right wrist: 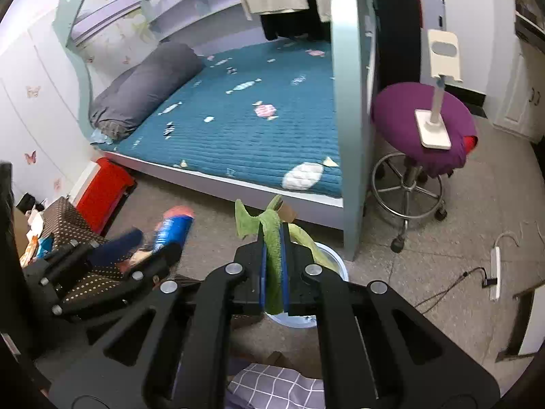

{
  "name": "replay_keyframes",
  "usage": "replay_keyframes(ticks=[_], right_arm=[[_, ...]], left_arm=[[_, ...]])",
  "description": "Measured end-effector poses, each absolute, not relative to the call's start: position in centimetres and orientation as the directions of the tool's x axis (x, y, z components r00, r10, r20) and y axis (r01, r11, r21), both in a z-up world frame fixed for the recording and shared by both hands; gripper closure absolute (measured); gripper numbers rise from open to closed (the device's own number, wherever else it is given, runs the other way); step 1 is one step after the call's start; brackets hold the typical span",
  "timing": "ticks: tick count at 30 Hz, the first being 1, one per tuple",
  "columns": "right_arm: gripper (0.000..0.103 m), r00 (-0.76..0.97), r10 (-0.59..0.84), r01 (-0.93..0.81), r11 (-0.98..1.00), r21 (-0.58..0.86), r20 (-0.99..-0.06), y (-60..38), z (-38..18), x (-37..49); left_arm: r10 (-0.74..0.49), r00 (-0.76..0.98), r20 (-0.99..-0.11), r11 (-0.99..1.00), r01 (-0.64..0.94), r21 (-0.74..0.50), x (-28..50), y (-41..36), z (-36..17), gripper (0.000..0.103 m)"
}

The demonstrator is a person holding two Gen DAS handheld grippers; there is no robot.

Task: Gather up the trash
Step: 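Carry the wrapper in the left gripper while the right carries the plush to the bin, then open the left gripper over the bin while the right gripper releases the plush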

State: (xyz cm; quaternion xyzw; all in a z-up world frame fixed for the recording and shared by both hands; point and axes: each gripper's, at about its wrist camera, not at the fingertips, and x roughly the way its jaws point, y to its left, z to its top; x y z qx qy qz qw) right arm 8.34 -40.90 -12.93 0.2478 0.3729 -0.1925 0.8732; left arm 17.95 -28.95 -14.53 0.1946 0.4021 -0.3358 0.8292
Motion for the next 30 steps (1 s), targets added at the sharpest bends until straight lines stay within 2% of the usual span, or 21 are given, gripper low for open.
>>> replay_keyframes(ticks=[12,14,15,17,30], right_arm=[[0.096,0.604,-0.115,0.517,0.809,0.278,-0.789,-40.9,-15.2,10.3],[0.092,0.591,-0.113,0.508,0.822,0.260,-0.799,-40.6,-15.4,11.4],[0.086,0.578,-0.120,0.507,0.827,0.241,-0.807,-40.5,-15.5,12.1],[0.022,0.572,-0.154,0.531,0.818,0.220,-0.806,-40.4,-15.4,12.6],[0.023,0.571,-0.122,0.480,0.852,0.209,-0.812,-38.3,-15.6,11.9]], left_arm=[[-0.338,0.464,-0.819,0.733,0.675,0.079,20.3,-27.1,-15.4,0.032],[-0.319,0.470,-0.823,0.747,0.659,0.087,20.7,-26.3,-15.7,0.032],[-0.313,0.472,-0.824,0.752,0.653,0.088,20.8,-26.1,-15.7,0.032],[-0.301,0.475,-0.827,0.767,0.636,0.087,21.1,-25.4,-15.7,0.032],[-0.284,0.482,-0.829,0.800,0.595,0.072,21.2,-23.1,-15.8,0.032]])
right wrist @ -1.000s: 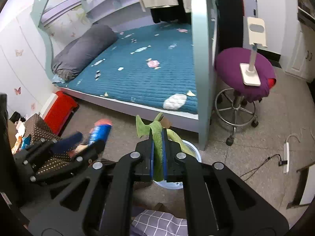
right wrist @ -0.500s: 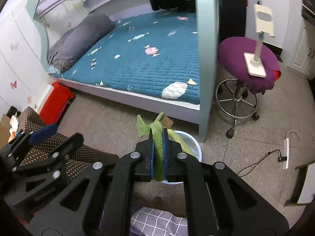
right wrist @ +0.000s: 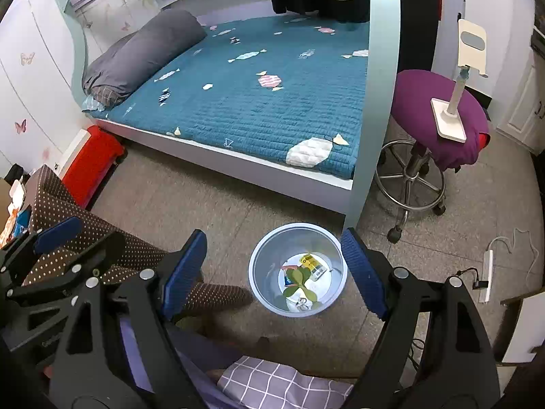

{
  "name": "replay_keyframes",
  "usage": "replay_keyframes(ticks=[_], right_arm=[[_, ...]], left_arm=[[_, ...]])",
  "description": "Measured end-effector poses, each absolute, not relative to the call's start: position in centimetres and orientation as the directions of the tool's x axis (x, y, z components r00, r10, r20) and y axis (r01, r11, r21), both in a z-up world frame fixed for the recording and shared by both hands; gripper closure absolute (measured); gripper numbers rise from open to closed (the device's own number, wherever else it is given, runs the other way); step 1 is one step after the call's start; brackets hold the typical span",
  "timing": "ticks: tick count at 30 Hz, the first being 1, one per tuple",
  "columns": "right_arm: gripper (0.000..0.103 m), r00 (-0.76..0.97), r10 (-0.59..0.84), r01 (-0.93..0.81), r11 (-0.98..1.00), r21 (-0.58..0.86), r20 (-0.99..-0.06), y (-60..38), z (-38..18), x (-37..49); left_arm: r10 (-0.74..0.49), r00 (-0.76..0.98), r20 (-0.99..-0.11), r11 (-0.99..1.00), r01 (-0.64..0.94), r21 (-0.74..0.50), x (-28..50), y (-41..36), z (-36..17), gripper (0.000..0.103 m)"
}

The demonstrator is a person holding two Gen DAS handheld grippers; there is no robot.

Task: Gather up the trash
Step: 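Open the left gripper over the bin while the right gripper releases the plush, then move both open grippers back over the table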

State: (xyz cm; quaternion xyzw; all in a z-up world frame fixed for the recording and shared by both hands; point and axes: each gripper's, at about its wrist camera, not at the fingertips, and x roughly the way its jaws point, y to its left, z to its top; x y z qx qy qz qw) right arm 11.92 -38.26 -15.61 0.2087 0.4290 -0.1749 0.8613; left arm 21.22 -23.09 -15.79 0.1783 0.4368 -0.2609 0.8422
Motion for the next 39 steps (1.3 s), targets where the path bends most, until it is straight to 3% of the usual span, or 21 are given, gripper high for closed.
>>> replay_keyframes(ticks=[21,39], right_arm=[[0.023,0.592,-0.110,0.430,0.881,0.198,-0.798,-34.6,-13.2,11.6],[0.023,0.641,-0.014,0.256,0.946,0.196,-0.767,-27.0,-10.6,14.7]], left_arm=[[-0.265,0.515,-0.815,0.843,0.535,0.064,20.3,-19.3,-14.5,0.032],[-0.180,0.604,-0.777,0.934,0.353,0.057,20.7,-10.2,-11.8,0.030]])
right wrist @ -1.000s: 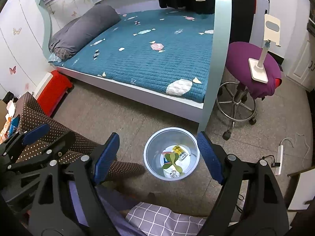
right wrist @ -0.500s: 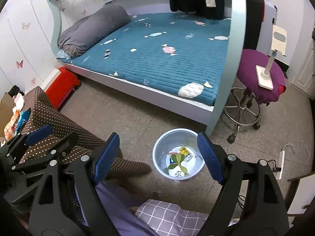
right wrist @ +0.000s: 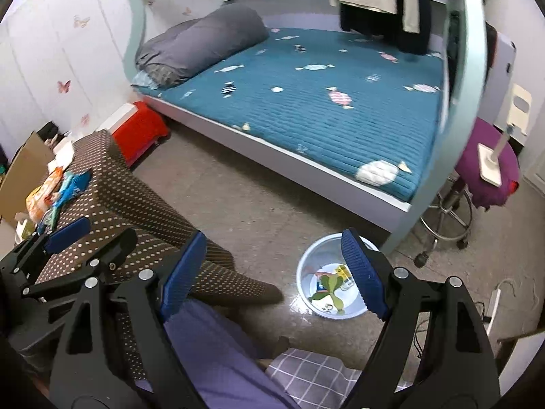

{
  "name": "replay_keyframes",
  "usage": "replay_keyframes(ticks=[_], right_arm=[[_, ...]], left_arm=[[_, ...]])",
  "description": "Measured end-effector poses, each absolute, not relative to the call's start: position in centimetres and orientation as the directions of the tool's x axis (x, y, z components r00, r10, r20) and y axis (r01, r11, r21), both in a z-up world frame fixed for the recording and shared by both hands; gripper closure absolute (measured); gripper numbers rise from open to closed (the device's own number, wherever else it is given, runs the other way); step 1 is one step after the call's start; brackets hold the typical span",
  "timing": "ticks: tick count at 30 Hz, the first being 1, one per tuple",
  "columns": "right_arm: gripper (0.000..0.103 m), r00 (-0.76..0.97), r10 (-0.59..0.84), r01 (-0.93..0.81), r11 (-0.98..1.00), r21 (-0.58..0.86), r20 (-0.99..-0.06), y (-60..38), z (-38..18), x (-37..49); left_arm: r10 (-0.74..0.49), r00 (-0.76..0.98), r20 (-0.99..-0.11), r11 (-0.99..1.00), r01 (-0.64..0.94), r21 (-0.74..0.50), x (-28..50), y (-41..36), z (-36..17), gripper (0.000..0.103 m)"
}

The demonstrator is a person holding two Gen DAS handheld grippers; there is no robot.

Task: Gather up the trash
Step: 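Move both open grippers back over the table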

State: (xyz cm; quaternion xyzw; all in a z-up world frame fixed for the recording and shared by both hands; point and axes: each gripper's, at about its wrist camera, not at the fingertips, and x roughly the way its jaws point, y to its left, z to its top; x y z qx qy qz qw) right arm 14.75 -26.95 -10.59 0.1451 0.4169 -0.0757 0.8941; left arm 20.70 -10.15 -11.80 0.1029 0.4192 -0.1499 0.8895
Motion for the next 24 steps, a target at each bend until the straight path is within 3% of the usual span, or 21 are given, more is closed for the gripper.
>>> replay_keyframes(ticks=[21,24], right_arm=[[0.023,0.640,0.187,-0.024,0.974,0.223,-0.745,-14.6,-8.5,19.9],[0.023,0.633,0.217,-0.062,0.971,0.231,-0.744,-12.8,-8.3,20.6]], left_arm=[[0.003,0.677,-0.736,0.992,0.088,0.085,21.1,3.1,-9.7,0.027],[0.012,0.680,-0.733,0.993,0.076,0.087,21.2,4.8,-9.6,0.022]])
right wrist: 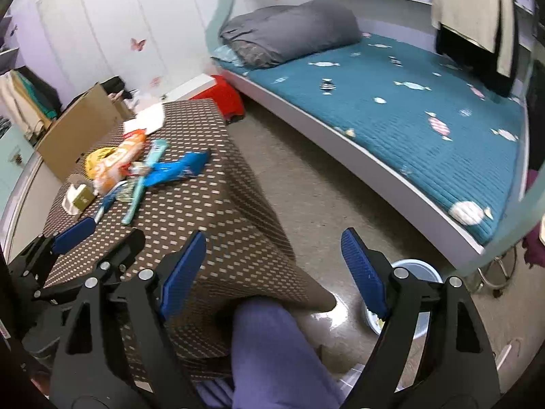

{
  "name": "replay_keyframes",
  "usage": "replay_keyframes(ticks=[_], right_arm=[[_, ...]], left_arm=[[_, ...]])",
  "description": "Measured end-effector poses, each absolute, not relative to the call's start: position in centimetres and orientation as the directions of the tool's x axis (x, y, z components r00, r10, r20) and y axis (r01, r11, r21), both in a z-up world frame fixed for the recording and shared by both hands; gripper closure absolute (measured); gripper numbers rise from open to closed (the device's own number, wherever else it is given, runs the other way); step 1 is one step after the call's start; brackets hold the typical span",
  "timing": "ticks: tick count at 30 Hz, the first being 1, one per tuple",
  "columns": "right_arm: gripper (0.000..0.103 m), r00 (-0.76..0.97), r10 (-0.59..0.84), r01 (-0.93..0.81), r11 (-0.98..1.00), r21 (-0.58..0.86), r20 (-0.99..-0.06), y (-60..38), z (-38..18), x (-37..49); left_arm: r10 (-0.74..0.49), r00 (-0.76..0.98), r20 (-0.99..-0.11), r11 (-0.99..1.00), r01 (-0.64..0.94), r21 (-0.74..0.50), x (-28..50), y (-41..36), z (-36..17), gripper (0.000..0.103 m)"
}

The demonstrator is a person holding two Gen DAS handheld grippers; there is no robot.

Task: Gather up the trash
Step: 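Move both open grippers back over the table, then grasp the blue-and-white tube with the left gripper while the right reaches the teal tube, then grasp and lift the twine-tied teal tube with the right gripper while the left holds its tube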

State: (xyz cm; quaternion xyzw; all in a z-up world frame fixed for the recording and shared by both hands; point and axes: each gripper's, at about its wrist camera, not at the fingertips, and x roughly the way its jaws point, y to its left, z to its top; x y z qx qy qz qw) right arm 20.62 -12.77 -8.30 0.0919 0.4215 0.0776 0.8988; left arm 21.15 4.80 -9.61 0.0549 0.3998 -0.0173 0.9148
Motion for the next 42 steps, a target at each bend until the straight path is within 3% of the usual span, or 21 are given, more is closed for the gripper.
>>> replay_keyframes(ticks=[18,23,27,30,32,34,36,39,42], right_arm=[[0.023,0.565,0.307,-0.229,0.950,0.212,-0.765,-2.6,-8.8,24.7],[0.023,0.544,0.317,-0.244,0.946,0.215,-0.777,-1.2,-9.4,25.8],[0.023,0.524,0.323,-0.251,0.943,0.220,-0.788,-0.2,-10.0,26.5],[0.023,0.516,0.323,-0.258,0.942,0.216,-0.794,0.5,-10.3,26.9],[0.023,0.511,0.322,-0.264,0.941,0.212,-0.797,0.8,-10.5,27.2],[0.023,0.506,0.324,-0.271,0.940,0.209,-0.799,1.2,-10.7,27.4],[0.023,0.499,0.325,-0.282,0.937,0.204,-0.803,1.6,-10.8,27.7],[0.023,0.486,0.334,-0.307,0.930,0.200,-0.808,2.4,-11.1,28.2],[0.036,0.482,0.325,-0.326,0.928,0.178,-0.813,3.4,-11.4,28.8]], left_arm=[[0.142,0.651,-0.746,0.989,-0.059,0.136,23.1,14.7,-10.2,0.022],[0.128,0.629,-0.767,0.991,-0.056,0.119,24.5,16.8,-10.9,0.023],[0.120,0.601,-0.790,0.992,-0.036,0.124,26.2,17.7,-12.1,0.037],[0.096,0.601,-0.794,0.993,0.001,0.121,27.2,17.8,-12.7,0.041],[0.107,0.599,-0.794,0.990,0.014,0.144,27.7,17.7,-13.1,0.054],[0.076,0.598,-0.798,0.991,0.043,0.127,28.1,17.6,-13.5,0.078],[0.072,0.605,-0.793,0.990,0.057,0.133,28.0,17.6,-13.5,0.087],[0.067,0.607,-0.792,0.993,0.039,0.115,27.5,17.9,-13.4,0.093],[0.048,0.609,-0.792,0.997,0.017,0.074,26.8,18.6,-13.1,0.095]])
